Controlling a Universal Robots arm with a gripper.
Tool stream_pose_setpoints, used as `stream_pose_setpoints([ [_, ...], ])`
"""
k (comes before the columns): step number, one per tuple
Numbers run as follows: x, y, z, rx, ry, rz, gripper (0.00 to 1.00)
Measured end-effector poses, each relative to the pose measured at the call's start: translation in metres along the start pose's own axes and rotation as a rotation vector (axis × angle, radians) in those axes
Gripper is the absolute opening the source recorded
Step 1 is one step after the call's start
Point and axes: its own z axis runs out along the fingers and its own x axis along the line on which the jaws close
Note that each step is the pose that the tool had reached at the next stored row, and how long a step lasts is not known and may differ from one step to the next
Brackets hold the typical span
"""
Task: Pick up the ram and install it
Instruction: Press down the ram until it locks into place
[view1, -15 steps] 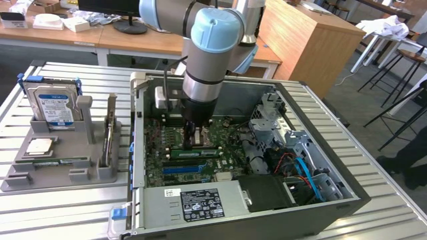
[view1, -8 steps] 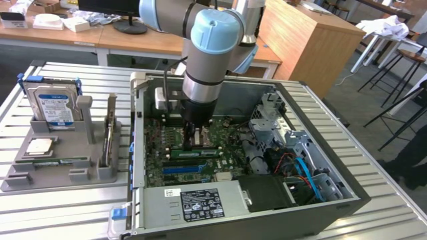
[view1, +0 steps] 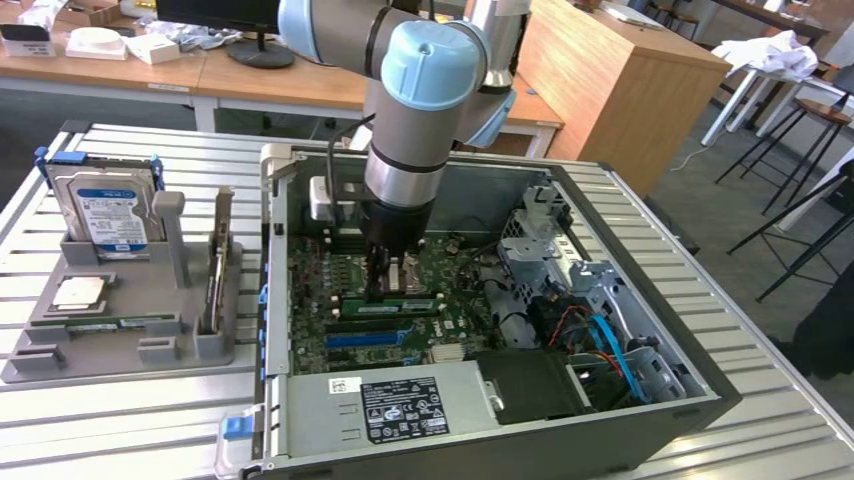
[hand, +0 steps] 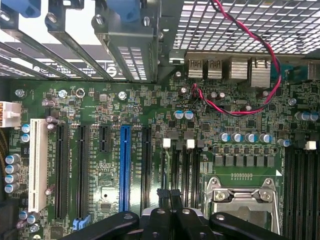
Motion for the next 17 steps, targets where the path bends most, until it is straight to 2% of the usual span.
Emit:
stream_pose_setpoints([
  [17,0.0,0.0,0.0027,0.0005,-0.0002,0.0,0.1],
])
